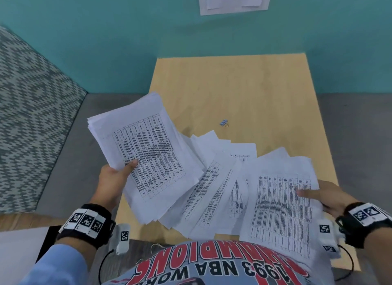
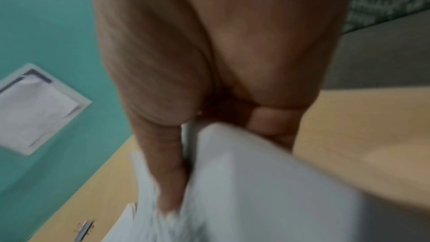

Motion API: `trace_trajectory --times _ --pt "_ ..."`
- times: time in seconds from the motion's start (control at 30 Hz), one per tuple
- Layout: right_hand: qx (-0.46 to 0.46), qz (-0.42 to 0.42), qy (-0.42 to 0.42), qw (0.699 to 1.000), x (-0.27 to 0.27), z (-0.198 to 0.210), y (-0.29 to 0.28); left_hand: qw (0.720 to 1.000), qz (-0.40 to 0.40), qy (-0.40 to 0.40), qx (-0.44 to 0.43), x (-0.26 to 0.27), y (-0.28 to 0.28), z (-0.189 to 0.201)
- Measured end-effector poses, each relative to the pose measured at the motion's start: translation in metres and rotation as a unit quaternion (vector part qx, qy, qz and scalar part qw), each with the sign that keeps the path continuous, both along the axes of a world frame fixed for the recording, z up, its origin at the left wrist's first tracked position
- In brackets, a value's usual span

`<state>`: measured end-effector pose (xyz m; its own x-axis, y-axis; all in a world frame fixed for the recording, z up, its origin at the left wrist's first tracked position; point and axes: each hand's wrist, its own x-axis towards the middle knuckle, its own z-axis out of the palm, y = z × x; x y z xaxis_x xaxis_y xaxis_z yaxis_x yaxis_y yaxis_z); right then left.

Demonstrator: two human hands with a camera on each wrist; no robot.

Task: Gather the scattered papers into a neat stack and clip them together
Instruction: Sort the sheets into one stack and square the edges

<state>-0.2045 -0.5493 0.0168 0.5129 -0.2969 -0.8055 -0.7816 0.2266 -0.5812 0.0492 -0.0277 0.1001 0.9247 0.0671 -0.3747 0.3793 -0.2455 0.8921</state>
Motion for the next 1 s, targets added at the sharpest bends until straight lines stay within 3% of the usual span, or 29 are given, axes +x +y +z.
trace_trajectory --times 0.1,0.3,0.4,0.47,0.57,0.63,0.7,0.77,0.83,1.0 --pt "-0.088 -0.066 -0.063 0.992 0.01 0.03 -0.001 1.0 0.018 -0.013 0.003 0.002 0.001 0.002" --pt "0.043 -0.092 -0.211 0.972 0.058 0.088 0.028 0.996 0.072 -0.048 0.037 0.012 0.024 0.011" --pt "0.105 -0.107 -0.227 0.962 0.094 0.082 0.064 0.992 0.095 -0.058 0.055 0.01 0.041 0.011" --pt "0.082 -0.096 -0.203 0.971 0.119 0.059 0.103 0.991 0.104 -0.057 0.059 0.008 0.054 0.008" --pt "-0.058 -0.031 -0.15 0.986 0.153 0.015 0.17 0.992 0.096 -0.059 0.055 0.001 0.072 0.002" --pt "-0.188 0.05 -0.14 0.971 0.173 -0.015 0.202 0.992 0.098 -0.052 0.052 -0.003 0.086 -0.003" --pt "-0.306 0.18 -0.138 0.925 0.191 -0.04 0.221 0.992 0.097 -0.04 0.065 0.0 0.101 -0.001" --pt "-0.391 0.315 -0.103 0.859 0.198 -0.055 0.228 0.994 0.078 -0.033 0.073 0.005 0.112 0.003" --pt "-0.434 0.376 -0.08 0.815 0.201 -0.065 0.232 0.994 0.065 -0.032 0.082 0.01 0.123 0.005" --pt "-0.404 0.339 -0.065 0.847 0.207 -0.065 0.242 0.995 0.043 -0.029 0.085 0.024 0.129 0.0"
